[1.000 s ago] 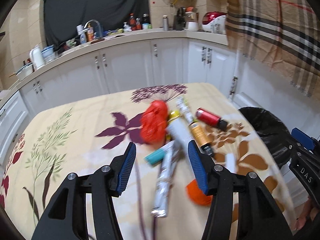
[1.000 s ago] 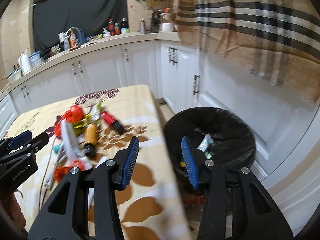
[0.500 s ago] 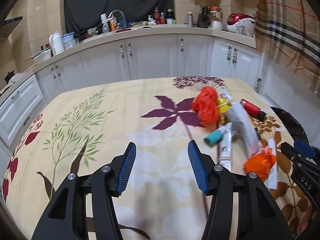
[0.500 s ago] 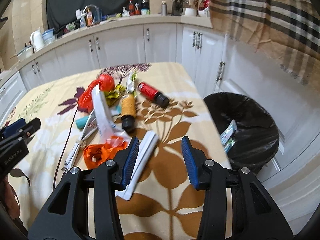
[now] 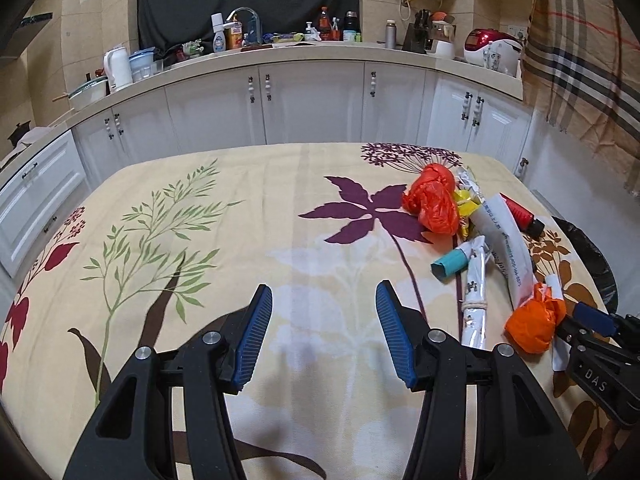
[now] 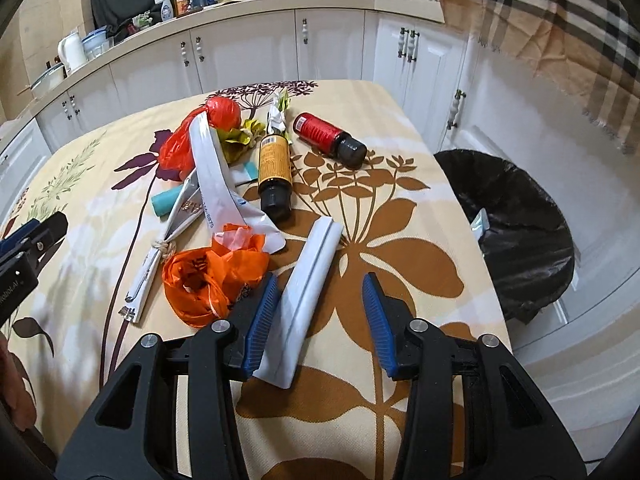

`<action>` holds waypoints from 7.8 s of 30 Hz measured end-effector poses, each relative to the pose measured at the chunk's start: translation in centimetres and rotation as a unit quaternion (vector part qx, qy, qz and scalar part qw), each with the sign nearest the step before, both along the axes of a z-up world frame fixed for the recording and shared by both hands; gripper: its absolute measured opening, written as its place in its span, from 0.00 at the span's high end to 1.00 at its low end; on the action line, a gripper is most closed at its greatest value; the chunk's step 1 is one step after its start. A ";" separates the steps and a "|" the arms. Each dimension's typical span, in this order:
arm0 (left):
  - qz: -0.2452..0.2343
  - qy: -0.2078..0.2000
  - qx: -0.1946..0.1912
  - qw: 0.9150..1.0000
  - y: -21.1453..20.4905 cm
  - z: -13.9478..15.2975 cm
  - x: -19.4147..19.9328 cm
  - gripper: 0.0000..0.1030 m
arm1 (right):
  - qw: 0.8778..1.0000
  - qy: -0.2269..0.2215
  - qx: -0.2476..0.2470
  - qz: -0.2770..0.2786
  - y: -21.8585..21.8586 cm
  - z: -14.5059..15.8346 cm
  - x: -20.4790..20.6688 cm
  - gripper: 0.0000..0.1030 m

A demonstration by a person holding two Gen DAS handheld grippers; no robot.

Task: Collect trash
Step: 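Move both open tools back over the table items, then grasp the long white strip with the right tool while the left tool grasps the string-tied silver tube, then carry the white strip and silver tube over the black trash bin, then open both tools to drop the strip and tube into the bin, then move both open tools back over the table items, then grasp the orange plastic bag with the right tool while the left tool grasps the white tube, then carry the orange bag and white tube over the black trash bin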

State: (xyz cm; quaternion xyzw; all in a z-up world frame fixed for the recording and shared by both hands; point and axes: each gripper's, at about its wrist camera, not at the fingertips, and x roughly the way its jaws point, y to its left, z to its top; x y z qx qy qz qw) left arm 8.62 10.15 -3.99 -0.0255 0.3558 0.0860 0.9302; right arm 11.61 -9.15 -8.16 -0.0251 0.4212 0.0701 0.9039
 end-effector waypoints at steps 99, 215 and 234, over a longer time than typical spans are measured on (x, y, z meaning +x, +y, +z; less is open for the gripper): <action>-0.225 -0.017 0.049 0.973 -29.6 0.4 14.6 0.84 | 0.976 -0.122 -0.018 -0.178 -21.9 0.9 9.1 0.82; -0.095 0.056 0.023 0.994 -12.5 -2.1 6.8 0.67 | 0.996 -0.079 0.013 -0.048 -10.5 2.2 1.2 0.53; -0.141 0.003 0.039 0.989 -14.2 1.1 4.7 0.80 | 0.993 -0.104 0.015 -0.059 -11.2 3.3 0.7 0.53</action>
